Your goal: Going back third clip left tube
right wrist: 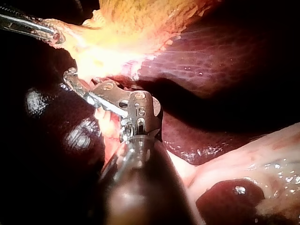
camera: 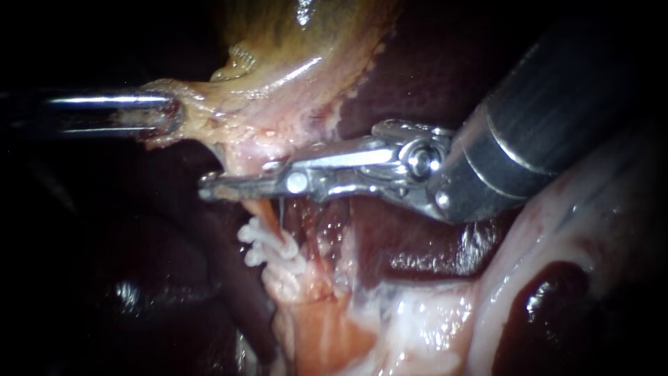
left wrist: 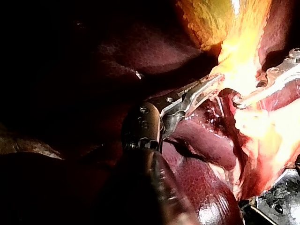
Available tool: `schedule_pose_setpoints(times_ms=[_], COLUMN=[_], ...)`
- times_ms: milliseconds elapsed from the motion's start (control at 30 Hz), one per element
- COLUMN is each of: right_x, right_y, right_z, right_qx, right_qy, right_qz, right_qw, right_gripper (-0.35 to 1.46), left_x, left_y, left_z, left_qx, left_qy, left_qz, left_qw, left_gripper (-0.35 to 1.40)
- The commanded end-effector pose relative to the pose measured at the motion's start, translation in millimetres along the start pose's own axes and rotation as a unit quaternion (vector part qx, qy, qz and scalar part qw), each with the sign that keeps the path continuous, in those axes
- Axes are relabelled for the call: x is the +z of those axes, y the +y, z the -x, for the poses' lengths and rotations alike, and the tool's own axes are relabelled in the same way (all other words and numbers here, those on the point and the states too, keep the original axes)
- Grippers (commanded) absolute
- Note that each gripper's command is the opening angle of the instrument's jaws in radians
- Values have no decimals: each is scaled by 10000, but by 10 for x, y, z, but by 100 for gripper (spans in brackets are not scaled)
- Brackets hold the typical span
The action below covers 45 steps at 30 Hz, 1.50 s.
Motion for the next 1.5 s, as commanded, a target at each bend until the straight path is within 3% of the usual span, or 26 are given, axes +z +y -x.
schedule_pose_setpoints(times_ms=[33,100,167,233,267,467,600,733,867,1133,1300,1500], right_x=[0,1,3,9,11,21,17,-4,-37,-112,-153,-181], right_y=[0,2,7,16,21,57,70,63,47,27,21,16], right_z=[1,2,6,8,9,30,41,48,63,89,90,90], right_qx=[2,-2,-14,-145,-240,-700,-1232,-1967,-2559,-3240,-3384,-3427], right_qy=[1,-31,-31,-35,-28,9,15,-21,-84,-147,-149,-144], right_qz=[2,-47,-36,-27,-5,156,252,285,227,186,195,230], right_qw=[10000,10000,10000,9999,9997,9974,9921,9801,9664,9458,9407,9390], right_gripper=[-35,-35,6,35,40,49,50,50,50,50,50,50], left_x=[-1,-1,0,0,0,0,0,-1,-1,-1,-1,-1], left_y=[0,0,0,0,0,0,0,1,1,1,1,1], left_z=[0,0,0,0,0,0,0,0,1,1,1,1], left_qx=[0,0,0,0,0,1,1,1,2,2,2,1], left_qy=[0,0,0,0,0,1,1,1,0,0,1,1], left_qz=[1,1,1,0,0,-1,-1,-1,0,0,0,-1], left_qw=[10000,10000,10000,10000,10000,10000,10000,10000,10000,10000,10000,10000], left_gripper=[-35,-35,-35,-35,-35,-35,-35,-35,-35,-35,-35,-35])
